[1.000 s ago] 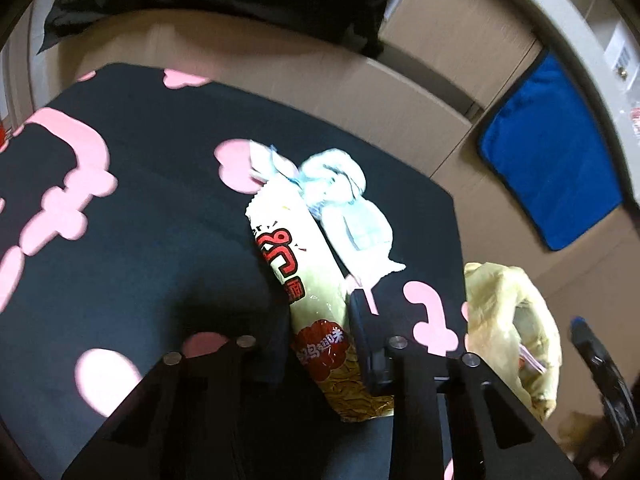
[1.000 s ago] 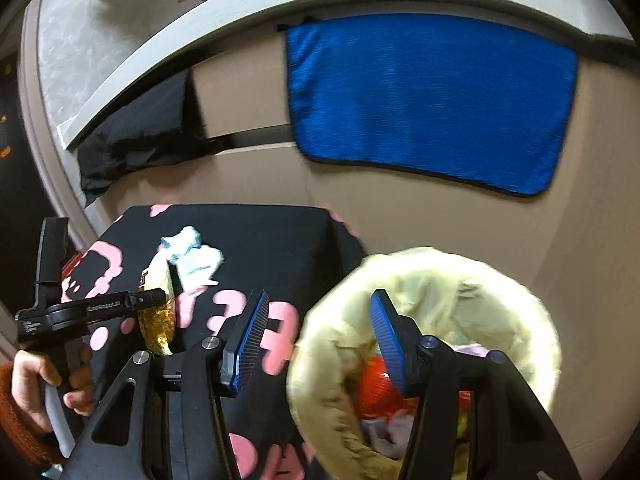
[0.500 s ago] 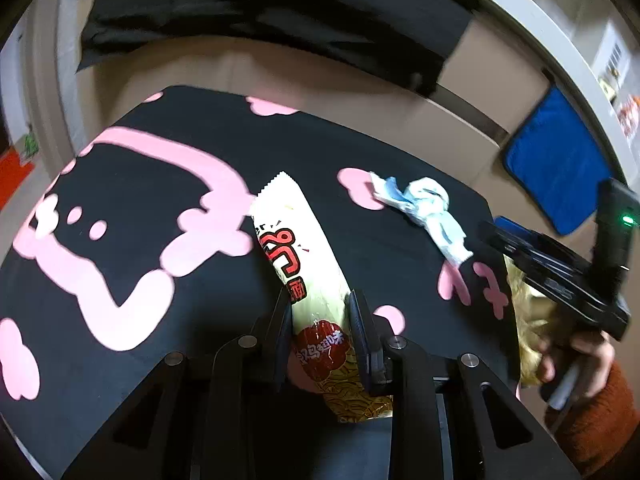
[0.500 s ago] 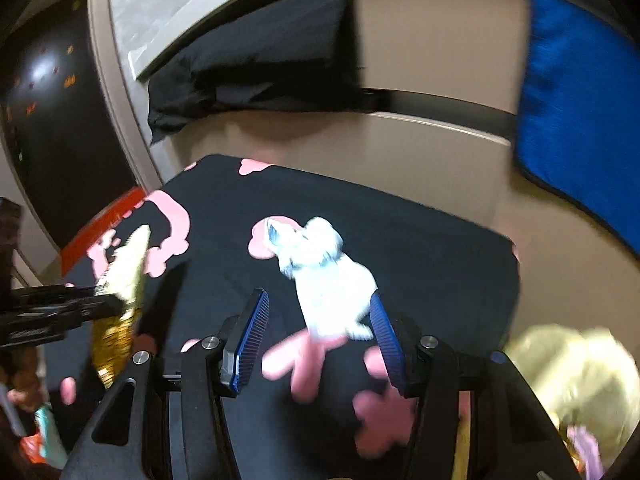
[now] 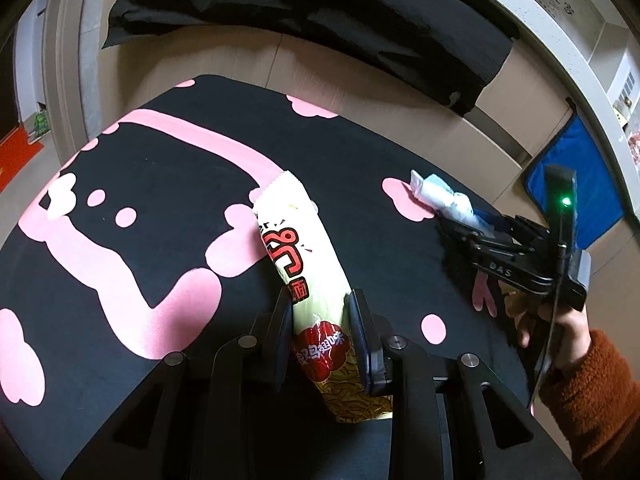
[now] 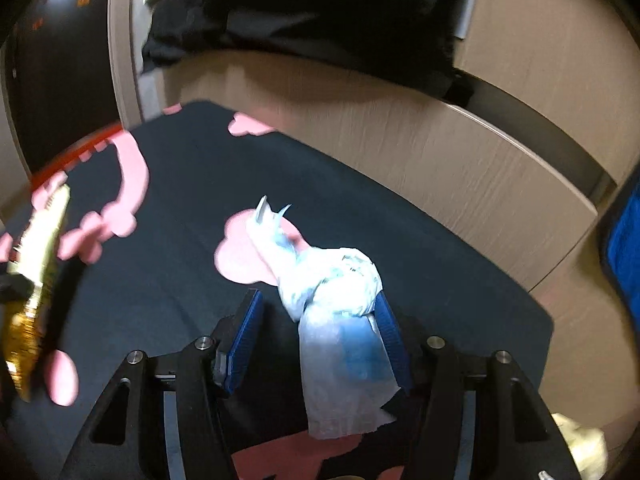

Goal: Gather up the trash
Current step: 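Grasp the yellow-red snack bag with the left gripper while the right gripper grasps the blue-white tissue, then carry the snack bag and tissue over the yellow bag and release both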

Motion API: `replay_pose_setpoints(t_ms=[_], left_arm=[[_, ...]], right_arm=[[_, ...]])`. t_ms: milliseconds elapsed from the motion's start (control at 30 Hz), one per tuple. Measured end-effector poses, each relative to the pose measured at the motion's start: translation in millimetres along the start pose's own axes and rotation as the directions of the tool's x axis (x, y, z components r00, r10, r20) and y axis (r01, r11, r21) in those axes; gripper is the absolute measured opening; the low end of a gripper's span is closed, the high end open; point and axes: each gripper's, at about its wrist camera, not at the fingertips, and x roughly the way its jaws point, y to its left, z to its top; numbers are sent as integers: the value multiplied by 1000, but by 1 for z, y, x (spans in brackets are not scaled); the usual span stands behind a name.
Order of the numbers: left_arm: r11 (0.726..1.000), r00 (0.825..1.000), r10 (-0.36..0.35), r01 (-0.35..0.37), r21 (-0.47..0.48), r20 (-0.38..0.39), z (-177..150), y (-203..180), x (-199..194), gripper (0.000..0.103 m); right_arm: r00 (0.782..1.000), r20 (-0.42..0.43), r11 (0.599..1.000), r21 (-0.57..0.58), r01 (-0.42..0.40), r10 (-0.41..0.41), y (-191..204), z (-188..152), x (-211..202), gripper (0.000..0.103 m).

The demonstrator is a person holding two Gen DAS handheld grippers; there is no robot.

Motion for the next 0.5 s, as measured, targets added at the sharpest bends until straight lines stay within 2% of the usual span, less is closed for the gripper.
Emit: replay_pose_setpoints(t_ms=[133, 167, 200, 300, 400, 500], left_arm=[[1000, 1000, -3, 3, -9, -11, -1, -3, 2, 28], [1000, 1000, -3, 3, -11, -11, -2, -6, 2, 28], [1000, 1000, -5, 5, -10, -10, -2, -8, 1, 28], [1000, 1000, 1, -1, 15, 8, -3, -20, -7, 28], [999, 999, 8, -9, 38, 33, -2, -34, -16, 28], [997, 997, 11, -17, 74, 71, -1, -52, -31, 28]], right_arm=[[1000, -10, 999, 40, -12, 12, -7, 3, 3, 53], [1000, -9, 998, 61, -17, 17, -10, 3, 3, 49], [1000, -5, 997, 75, -17, 18, -12, 3, 1, 40], [999, 26, 990, 131, -46, 43, -18, 3, -15, 39], [999, 42, 986, 161, -36, 30, -19, 3, -40, 38], [994, 87, 970, 228, -84, 66, -26, -1, -75, 38]])
